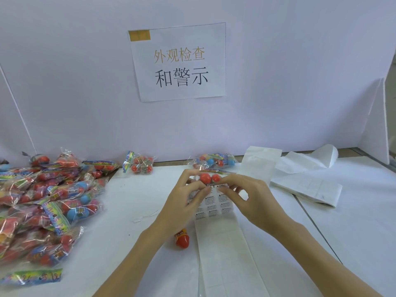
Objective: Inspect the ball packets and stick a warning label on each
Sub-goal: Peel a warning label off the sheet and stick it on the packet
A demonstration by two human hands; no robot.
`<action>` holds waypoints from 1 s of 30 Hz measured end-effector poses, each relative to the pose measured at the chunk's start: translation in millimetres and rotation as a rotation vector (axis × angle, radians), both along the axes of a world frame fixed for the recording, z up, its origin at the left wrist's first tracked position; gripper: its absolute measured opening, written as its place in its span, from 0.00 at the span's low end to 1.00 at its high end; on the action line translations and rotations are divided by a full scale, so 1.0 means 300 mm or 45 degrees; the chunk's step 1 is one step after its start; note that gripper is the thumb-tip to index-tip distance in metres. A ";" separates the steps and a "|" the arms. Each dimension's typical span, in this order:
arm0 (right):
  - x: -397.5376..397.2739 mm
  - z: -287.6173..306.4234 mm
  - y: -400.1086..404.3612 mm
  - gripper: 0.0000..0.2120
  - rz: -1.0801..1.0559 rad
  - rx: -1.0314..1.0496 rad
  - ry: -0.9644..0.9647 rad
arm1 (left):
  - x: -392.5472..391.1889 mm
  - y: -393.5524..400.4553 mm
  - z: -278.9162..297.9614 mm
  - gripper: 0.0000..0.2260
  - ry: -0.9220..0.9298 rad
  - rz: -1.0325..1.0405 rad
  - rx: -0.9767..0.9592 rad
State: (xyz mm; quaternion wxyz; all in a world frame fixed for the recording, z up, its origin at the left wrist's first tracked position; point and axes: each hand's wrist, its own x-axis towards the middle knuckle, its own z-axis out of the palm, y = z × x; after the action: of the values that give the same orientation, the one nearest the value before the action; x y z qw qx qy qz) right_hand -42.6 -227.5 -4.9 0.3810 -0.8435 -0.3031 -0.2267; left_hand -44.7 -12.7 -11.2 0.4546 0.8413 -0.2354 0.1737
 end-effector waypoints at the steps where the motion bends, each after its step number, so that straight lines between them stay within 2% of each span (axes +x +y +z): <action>1: 0.000 0.001 0.000 0.07 0.006 0.011 -0.040 | -0.001 -0.001 0.003 0.11 0.011 0.004 -0.005; 4: -0.002 0.006 -0.006 0.10 0.017 0.044 -0.089 | -0.007 -0.003 0.008 0.07 0.041 0.021 -0.049; 8: -0.006 0.009 -0.003 0.09 0.017 0.082 -0.146 | -0.003 -0.004 0.009 0.07 0.137 0.088 -0.103; 10: -0.009 0.014 0.008 0.08 -0.005 0.186 -0.145 | 0.001 0.000 0.012 0.07 0.181 0.129 -0.153; 13: -0.010 0.035 0.015 0.08 -0.035 0.478 -0.042 | 0.003 0.009 0.017 0.04 0.175 0.174 -0.206; 15: -0.007 0.047 0.010 0.11 -0.052 0.632 0.042 | 0.005 0.014 0.027 0.07 0.150 0.180 -0.258; 17: -0.004 0.055 0.001 0.14 -0.067 0.721 0.136 | 0.008 0.020 0.039 0.11 0.108 0.188 -0.403; 19: -0.005 0.059 -0.002 0.17 -0.034 0.781 0.272 | 0.011 0.032 0.055 0.09 0.109 0.214 -0.612; 23: -0.017 0.064 0.004 0.16 0.062 0.746 0.470 | 0.005 0.043 0.061 0.10 0.212 0.133 -0.787; 30: -0.035 0.058 0.047 0.17 0.099 0.698 0.537 | -0.014 0.004 0.058 0.12 0.241 -0.007 -0.683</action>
State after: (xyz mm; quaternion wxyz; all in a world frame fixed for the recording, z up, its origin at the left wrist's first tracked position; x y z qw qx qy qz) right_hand -53.0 -213.5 12.5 0.6561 -0.7259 -0.1775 -0.1055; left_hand -48.9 -11.5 6.3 0.6813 0.7029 -0.1400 0.1490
